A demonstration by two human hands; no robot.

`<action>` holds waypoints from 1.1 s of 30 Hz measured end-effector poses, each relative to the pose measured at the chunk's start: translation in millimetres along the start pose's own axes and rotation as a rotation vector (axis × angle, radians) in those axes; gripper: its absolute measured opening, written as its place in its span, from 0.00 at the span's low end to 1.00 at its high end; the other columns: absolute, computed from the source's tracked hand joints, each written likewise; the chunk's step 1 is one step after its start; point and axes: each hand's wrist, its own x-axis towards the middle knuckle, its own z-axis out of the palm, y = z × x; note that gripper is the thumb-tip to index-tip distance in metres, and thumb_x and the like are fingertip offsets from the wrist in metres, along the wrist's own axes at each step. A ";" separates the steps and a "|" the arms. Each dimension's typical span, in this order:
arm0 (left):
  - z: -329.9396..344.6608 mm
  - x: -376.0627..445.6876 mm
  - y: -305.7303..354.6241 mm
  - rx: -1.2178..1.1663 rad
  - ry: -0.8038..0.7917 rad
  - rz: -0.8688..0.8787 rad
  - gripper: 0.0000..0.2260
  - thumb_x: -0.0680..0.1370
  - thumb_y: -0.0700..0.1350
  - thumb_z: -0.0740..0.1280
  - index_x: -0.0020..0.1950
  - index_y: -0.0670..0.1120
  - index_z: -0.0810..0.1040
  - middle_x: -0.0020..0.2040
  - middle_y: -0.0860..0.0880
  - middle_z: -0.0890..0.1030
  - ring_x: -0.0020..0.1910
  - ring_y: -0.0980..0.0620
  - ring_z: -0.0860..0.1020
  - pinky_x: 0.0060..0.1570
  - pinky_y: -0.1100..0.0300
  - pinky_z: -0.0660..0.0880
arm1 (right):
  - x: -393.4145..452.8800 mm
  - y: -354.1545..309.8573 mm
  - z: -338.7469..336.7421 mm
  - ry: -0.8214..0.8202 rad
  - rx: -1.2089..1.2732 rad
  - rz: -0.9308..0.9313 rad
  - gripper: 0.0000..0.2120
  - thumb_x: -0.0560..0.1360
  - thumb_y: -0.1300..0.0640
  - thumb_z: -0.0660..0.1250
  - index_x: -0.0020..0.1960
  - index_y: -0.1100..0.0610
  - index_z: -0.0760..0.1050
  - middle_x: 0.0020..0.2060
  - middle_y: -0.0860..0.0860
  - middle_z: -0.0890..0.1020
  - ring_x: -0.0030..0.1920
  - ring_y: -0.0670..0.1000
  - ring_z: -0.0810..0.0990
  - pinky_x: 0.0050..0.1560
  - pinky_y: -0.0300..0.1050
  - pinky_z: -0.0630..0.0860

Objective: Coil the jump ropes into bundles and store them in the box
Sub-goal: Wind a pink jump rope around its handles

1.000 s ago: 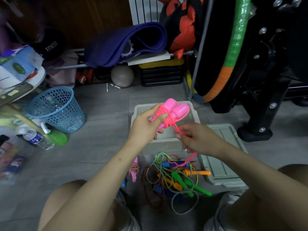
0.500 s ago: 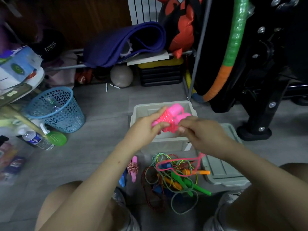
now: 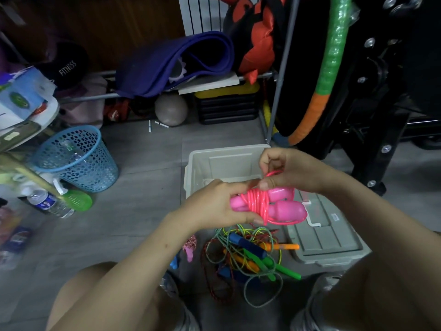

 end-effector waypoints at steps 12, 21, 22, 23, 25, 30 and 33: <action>-7.9 0.1 -3.5 -0.341 0.158 -0.068 0.41 0.57 0.60 0.78 0.62 0.79 0.59 0.23 0.55 0.68 0.26 0.58 0.64 0.30 0.63 0.65 | 1.8 5.5 11.8 0.024 0.595 0.145 0.07 0.64 0.57 0.72 0.42 0.56 0.80 0.34 0.51 0.82 0.36 0.48 0.79 0.38 0.41 0.76; -7.2 -3.3 -5.5 -0.527 0.114 -0.019 0.32 0.71 0.48 0.73 0.65 0.74 0.64 0.38 0.54 0.81 0.34 0.55 0.77 0.29 0.60 0.73 | -1.0 6.3 23.3 -0.102 0.857 0.263 0.39 0.59 0.33 0.74 0.56 0.62 0.77 0.51 0.62 0.82 0.49 0.57 0.82 0.47 0.47 0.79; -8.5 -4.6 -4.6 -0.525 0.109 -0.018 0.31 0.71 0.48 0.73 0.65 0.74 0.65 0.38 0.55 0.81 0.33 0.56 0.77 0.29 0.61 0.72 | 0.2 8.2 23.2 -0.120 0.880 0.261 0.42 0.58 0.31 0.73 0.58 0.63 0.76 0.53 0.64 0.81 0.51 0.58 0.81 0.49 0.48 0.78; -9.5 -5.5 -3.4 -0.531 0.104 -0.016 0.29 0.72 0.47 0.72 0.65 0.72 0.66 0.36 0.55 0.81 0.32 0.56 0.76 0.28 0.61 0.72 | 1.3 9.5 23.5 -0.133 0.896 0.260 0.44 0.59 0.30 0.72 0.60 0.63 0.75 0.55 0.64 0.80 0.53 0.59 0.81 0.50 0.49 0.77; -10.4 -6.5 -1.1 -0.551 0.099 -0.026 0.25 0.71 0.47 0.72 0.63 0.66 0.69 0.31 0.53 0.80 0.27 0.56 0.74 0.26 0.63 0.70 | 2.3 12.8 25.2 -0.155 0.938 0.254 0.46 0.61 0.29 0.70 0.63 0.65 0.72 0.58 0.65 0.78 0.55 0.60 0.79 0.53 0.50 0.76; -13.9 -7.2 -0.4 -0.599 0.081 -0.068 0.21 0.72 0.48 0.70 0.62 0.62 0.69 0.28 0.50 0.78 0.21 0.54 0.69 0.22 0.68 0.65 | 4.0 16.9 30.7 -0.199 1.068 0.251 0.50 0.64 0.27 0.64 0.68 0.68 0.67 0.65 0.68 0.70 0.61 0.62 0.72 0.63 0.54 0.68; -13.3 -8.5 0.6 -0.601 0.011 -0.054 0.25 0.73 0.48 0.68 0.67 0.65 0.65 0.29 0.51 0.78 0.22 0.56 0.70 0.22 0.68 0.66 | 3.0 16.0 31.9 -0.213 1.074 0.232 0.49 0.63 0.27 0.64 0.67 0.67 0.67 0.65 0.68 0.70 0.64 0.63 0.71 0.66 0.57 0.66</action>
